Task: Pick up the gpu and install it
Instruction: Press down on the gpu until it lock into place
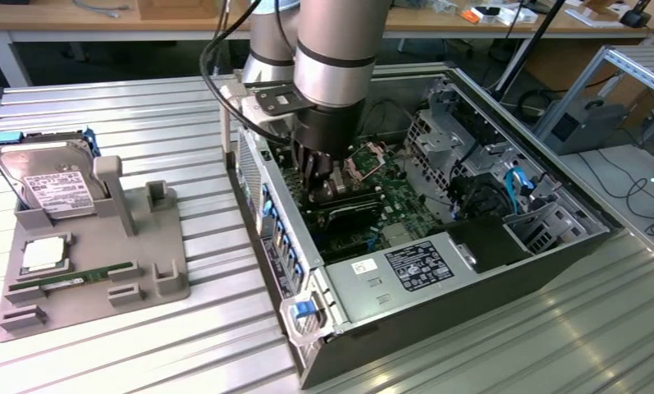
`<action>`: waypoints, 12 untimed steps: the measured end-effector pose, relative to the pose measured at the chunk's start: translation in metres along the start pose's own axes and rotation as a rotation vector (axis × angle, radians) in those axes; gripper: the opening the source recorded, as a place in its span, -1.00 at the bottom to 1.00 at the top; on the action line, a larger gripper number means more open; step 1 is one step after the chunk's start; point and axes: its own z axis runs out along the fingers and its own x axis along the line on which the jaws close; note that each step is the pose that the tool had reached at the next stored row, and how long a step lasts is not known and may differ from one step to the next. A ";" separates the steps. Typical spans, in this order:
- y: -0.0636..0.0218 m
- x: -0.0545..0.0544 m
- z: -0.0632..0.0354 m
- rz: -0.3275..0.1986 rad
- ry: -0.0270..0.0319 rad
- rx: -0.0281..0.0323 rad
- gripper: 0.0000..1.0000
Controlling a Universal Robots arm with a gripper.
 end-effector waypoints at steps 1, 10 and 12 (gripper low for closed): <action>0.0035 0.000 0.0000 0.000 0.0000 0.0013 -0.75; 0.0197 -0.002 -0.0005 0.000 0.0002 0.0040 -0.75; 0.0209 -0.002 -0.0005 0.000 0.0002 0.0041 -0.75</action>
